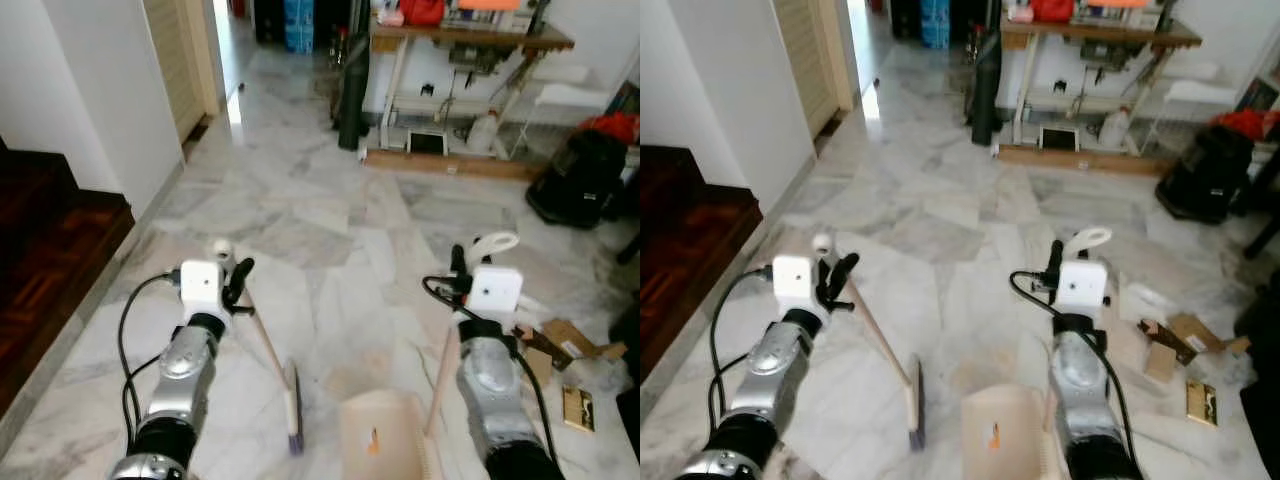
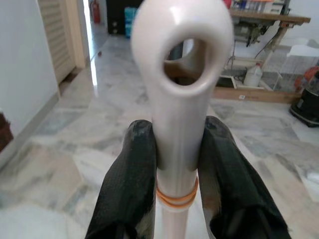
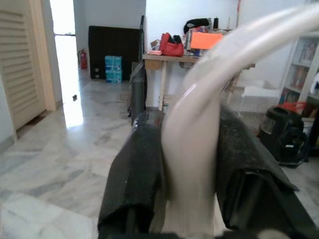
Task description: Sweep floor
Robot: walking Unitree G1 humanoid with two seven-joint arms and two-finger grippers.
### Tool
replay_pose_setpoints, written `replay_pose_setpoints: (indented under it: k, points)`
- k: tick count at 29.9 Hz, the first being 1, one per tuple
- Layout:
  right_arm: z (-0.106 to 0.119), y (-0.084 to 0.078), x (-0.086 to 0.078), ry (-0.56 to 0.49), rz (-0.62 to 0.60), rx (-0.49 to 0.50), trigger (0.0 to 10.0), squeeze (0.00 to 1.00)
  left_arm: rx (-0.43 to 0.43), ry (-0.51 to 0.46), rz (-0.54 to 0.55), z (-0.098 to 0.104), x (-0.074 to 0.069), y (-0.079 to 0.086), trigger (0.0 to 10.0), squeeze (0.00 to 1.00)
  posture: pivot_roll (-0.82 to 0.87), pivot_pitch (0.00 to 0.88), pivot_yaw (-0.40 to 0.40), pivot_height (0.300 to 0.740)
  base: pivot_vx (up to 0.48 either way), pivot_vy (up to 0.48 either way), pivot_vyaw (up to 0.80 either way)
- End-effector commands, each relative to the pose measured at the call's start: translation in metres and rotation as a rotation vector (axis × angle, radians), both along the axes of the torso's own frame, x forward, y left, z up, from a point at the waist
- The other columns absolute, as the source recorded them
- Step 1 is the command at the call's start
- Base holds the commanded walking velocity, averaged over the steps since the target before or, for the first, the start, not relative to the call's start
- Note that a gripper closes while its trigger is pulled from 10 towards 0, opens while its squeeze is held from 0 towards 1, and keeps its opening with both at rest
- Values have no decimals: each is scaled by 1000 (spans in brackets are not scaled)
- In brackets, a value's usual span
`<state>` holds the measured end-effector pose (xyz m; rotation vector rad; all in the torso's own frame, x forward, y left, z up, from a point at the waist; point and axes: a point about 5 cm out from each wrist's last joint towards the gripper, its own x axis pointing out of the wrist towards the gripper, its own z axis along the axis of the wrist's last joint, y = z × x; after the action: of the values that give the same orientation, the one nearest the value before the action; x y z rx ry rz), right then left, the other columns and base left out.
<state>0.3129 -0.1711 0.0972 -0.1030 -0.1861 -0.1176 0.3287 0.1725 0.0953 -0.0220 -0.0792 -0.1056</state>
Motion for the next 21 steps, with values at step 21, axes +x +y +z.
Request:
replay_pose_setpoints:
  k: [21]
  points:
    - [13,-6,3,-53,-50,23,10000,0,16,-48,-40,15,9,-4,10000,0,-165,0,41,740,352,0,0]
